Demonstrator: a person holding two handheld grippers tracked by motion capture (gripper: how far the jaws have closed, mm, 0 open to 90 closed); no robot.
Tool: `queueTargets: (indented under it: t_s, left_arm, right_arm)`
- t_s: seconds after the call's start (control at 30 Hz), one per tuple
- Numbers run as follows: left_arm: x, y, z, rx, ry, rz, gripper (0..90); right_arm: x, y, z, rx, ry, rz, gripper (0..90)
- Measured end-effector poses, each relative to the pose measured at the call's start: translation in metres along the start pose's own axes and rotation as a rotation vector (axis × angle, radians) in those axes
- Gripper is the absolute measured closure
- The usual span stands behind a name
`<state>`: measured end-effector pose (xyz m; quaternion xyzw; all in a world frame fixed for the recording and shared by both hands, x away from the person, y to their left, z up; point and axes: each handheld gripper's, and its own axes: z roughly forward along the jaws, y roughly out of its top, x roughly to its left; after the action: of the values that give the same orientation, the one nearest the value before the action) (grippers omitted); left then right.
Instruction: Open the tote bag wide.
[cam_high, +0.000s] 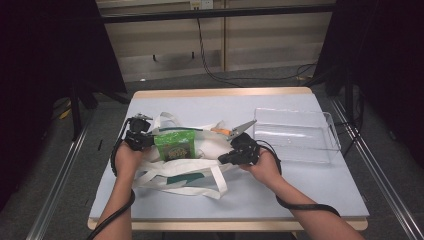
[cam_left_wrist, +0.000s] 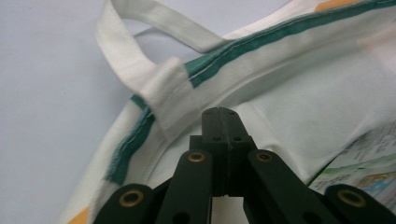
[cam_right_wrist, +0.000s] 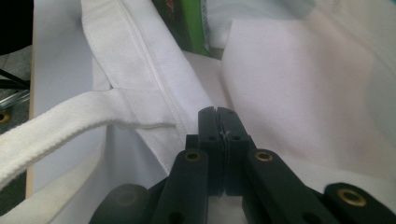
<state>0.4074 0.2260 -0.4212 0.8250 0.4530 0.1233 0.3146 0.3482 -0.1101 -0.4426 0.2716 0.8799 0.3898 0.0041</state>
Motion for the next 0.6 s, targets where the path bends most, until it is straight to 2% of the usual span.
queueTargets:
  t_s: [0.13, 0.17, 0.23, 0.33, 0.5, 0.6]
  left_arm:
    - [-0.002, 0.000, 0.003, 0.007, -0.001, 0.005, 90.0]
    - [-0.003, -0.001, 0.004, 0.000, -0.002, -0.010, 90.0]
    - [-0.002, -0.001, 0.004, 0.008, 0.005, -0.002, 90.0]
    - [-0.002, -0.002, 0.002, -0.007, -0.003, -0.019, 90.0]
    - [0.000, -0.003, -0.005, -0.021, 0.004, -0.010, 90.0]
    - [0.000, -0.003, -0.013, -0.033, -0.008, -0.013, 87.9]
  right_arm:
    - [0.003, -0.003, 0.002, 0.010, 0.013, -0.005, 89.5]
    - [0.003, -0.005, 0.002, 0.006, 0.020, -0.007, 89.6]
    - [0.003, -0.007, 0.002, 0.007, 0.025, -0.005, 89.9]
    - [0.006, -0.010, 0.005, 0.020, 0.027, -0.008, 90.0]
    - [0.005, -0.008, 0.005, 0.024, 0.034, -0.013, 89.3]
    - [0.004, -0.004, 0.001, 0.017, 0.039, -0.012, 86.4]
